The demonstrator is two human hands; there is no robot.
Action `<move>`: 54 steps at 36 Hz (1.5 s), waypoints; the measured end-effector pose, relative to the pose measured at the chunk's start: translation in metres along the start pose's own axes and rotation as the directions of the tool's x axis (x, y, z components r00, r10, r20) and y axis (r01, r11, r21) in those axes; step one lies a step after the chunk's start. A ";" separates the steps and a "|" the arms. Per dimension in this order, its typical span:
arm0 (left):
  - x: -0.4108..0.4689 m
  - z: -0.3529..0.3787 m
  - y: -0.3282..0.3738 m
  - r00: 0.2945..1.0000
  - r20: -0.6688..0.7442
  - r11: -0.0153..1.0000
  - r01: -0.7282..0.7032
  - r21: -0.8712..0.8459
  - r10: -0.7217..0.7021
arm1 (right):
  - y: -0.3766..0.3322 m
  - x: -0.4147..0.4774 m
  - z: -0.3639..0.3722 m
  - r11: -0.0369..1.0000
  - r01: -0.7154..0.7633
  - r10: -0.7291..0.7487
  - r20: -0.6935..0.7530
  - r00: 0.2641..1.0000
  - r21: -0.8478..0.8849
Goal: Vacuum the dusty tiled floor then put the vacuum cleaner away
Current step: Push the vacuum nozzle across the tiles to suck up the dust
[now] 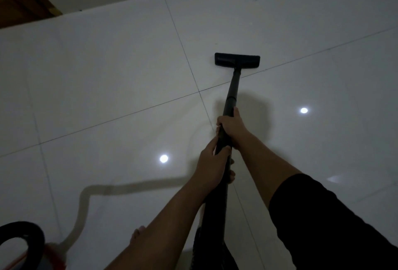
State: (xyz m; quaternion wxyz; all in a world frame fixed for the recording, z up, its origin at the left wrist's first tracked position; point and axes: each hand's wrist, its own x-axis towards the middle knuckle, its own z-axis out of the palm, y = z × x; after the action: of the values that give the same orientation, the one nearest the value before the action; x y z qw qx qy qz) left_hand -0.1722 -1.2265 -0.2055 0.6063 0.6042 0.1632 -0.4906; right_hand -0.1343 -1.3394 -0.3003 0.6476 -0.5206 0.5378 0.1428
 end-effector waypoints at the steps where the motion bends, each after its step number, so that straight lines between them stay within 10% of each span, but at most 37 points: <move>1: 0.004 0.004 0.002 1.000 0.006 1.000 -0.003 0.001 0.003 | -0.003 0.003 -0.004 1.000 0.005 -0.005 -0.001 1.000 0.005; 18: -0.003 0.044 -0.011 0.996 0.081 0.997 0.040 0.072 -0.046 | 0.012 -0.006 -0.058 0.997 -0.022 0.027 -0.065 0.998 0.072; 35: -0.138 -0.093 -0.074 0.994 0.110 0.942 -0.026 0.333 -0.011 | 0.125 -0.139 0.054 0.979 0.011 0.000 -0.056 0.998 0.204; 54: -0.191 -0.137 -0.120 0.997 0.057 0.982 0.035 0.184 -0.046 | 0.183 -0.178 0.099 0.997 -0.034 0.033 0.017 0.999 0.067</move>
State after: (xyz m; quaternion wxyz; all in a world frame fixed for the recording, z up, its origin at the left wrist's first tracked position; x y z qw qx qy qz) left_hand -0.3018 -1.0032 -0.1530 0.5429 0.6386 0.1114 -0.5339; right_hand -0.2839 -1.1142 -0.2566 0.6665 -0.4885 0.5456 0.1395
